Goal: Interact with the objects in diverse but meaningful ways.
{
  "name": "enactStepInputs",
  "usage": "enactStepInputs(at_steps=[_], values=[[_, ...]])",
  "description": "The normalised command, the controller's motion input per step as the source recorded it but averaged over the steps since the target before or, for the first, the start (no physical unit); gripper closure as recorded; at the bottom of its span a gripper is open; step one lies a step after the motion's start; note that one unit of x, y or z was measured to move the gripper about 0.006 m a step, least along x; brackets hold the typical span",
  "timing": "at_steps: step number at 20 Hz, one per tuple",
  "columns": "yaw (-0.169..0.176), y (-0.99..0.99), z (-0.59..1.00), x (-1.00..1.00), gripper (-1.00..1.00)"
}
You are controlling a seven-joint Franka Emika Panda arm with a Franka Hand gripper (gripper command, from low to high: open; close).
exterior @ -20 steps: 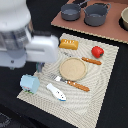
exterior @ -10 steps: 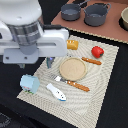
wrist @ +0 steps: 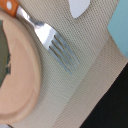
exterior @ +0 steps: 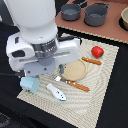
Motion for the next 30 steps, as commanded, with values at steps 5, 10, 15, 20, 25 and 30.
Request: enactStepInputs(at_steps=[5,10,15,20,25,30], values=[[0.022,-0.06,0.09,0.46,-1.0],[0.0,-0.25,-0.01,0.48,-1.0],[0.0,-0.43,-0.12,0.38,-1.0],[0.0,-0.48,-0.17,0.38,-1.0],[0.0,-0.35,-0.21,0.4,-1.0],[0.0,-0.24,-0.18,0.39,-1.0]])
